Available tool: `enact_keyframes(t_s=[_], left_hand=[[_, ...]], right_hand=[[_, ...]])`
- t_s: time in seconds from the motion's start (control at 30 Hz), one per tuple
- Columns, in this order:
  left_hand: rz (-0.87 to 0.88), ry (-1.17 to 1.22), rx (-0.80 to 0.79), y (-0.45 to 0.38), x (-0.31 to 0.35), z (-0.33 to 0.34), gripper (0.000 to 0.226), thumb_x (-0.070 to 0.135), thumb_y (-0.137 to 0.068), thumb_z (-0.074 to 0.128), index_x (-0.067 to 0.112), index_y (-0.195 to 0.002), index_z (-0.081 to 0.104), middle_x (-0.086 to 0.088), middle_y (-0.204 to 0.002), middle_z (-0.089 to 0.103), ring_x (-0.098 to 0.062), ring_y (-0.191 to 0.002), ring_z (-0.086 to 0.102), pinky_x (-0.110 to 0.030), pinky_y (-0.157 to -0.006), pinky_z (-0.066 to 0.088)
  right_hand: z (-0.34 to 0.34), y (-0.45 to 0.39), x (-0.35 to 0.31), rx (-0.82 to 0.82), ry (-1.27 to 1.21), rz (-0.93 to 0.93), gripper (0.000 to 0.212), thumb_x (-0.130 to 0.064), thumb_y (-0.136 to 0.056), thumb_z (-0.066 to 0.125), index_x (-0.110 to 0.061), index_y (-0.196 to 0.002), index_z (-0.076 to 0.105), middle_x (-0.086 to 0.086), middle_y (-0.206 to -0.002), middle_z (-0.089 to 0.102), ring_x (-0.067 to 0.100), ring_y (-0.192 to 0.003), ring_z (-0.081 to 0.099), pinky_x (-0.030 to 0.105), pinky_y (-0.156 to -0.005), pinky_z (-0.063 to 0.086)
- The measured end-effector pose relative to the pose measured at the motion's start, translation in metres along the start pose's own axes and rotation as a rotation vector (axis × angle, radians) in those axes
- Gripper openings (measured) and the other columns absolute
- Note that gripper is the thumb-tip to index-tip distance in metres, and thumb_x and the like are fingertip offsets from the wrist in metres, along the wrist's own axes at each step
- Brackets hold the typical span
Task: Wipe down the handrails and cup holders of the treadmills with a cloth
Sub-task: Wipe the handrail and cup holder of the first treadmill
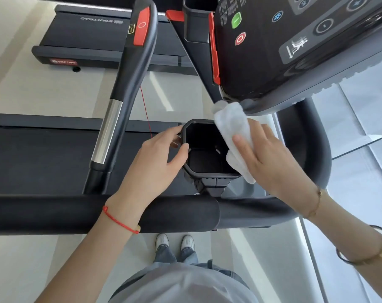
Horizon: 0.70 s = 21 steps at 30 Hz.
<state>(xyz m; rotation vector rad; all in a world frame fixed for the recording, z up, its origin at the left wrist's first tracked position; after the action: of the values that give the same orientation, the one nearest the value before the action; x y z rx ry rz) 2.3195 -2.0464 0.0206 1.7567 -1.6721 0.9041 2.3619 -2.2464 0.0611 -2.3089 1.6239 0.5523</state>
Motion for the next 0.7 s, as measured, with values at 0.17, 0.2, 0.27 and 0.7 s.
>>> enact_keyframes(t_s=[0.17,0.2,0.27,0.7], left_hand=[[0.011,-0.015,0.005,-0.001,0.0,0.001,0.039,0.042,-0.092,0.045,0.04,-0.131,0.051,0.021,-0.105,0.064,0.006,-0.101,0.057,-0.012,-0.087,0.043],[0.012,-0.016,0.009,-0.001,0.0,0.001,0.039,0.042,-0.092,0.045,0.04,-0.131,0.051,0.021,-0.104,0.064,0.007,-0.1,0.057,-0.011,-0.087,0.042],[0.014,-0.017,0.013,-0.002,0.0,0.0,0.039,0.04,-0.093,0.046,0.039,-0.131,0.052,0.02,-0.104,0.064,0.007,-0.1,0.058,-0.011,-0.087,0.043],[0.013,-0.012,0.021,-0.002,0.002,0.0,0.038,0.038,-0.092,0.047,0.038,-0.131,0.052,0.02,-0.103,0.064,0.008,-0.099,0.058,-0.009,-0.086,0.042]], right_hand=[[0.003,-0.011,0.022,-0.047,-0.059,0.202,0.041,-0.053,-0.096,0.042,-0.019,-0.072,0.04,-0.005,-0.076,0.046,0.014,-0.07,0.044,0.027,-0.063,0.022],[0.009,-0.02,0.021,-0.077,-0.083,0.209,0.039,-0.05,-0.096,0.045,-0.016,-0.078,0.046,-0.003,-0.081,0.05,0.016,-0.077,0.047,0.025,-0.067,0.025],[0.021,-0.034,0.017,-0.11,-0.142,0.223,0.039,-0.046,-0.095,0.05,-0.008,-0.105,0.053,0.005,-0.1,0.059,0.022,-0.094,0.053,0.028,-0.075,0.033],[0.033,-0.033,0.025,-0.102,-0.366,0.318,0.045,-0.041,-0.088,0.062,-0.01,-0.118,0.048,0.001,-0.1,0.06,0.019,-0.095,0.058,0.027,-0.074,0.047]])
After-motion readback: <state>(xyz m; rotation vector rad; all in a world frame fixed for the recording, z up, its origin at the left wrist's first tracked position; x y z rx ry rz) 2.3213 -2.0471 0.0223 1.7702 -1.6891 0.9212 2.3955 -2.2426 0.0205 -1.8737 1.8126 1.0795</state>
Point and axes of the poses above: each hand's wrist, its own y-axis away from the middle knuckle, its own z-axis out of the palm, x = y × z, the point moved 10 cm from there along -y, towards the middle knuckle
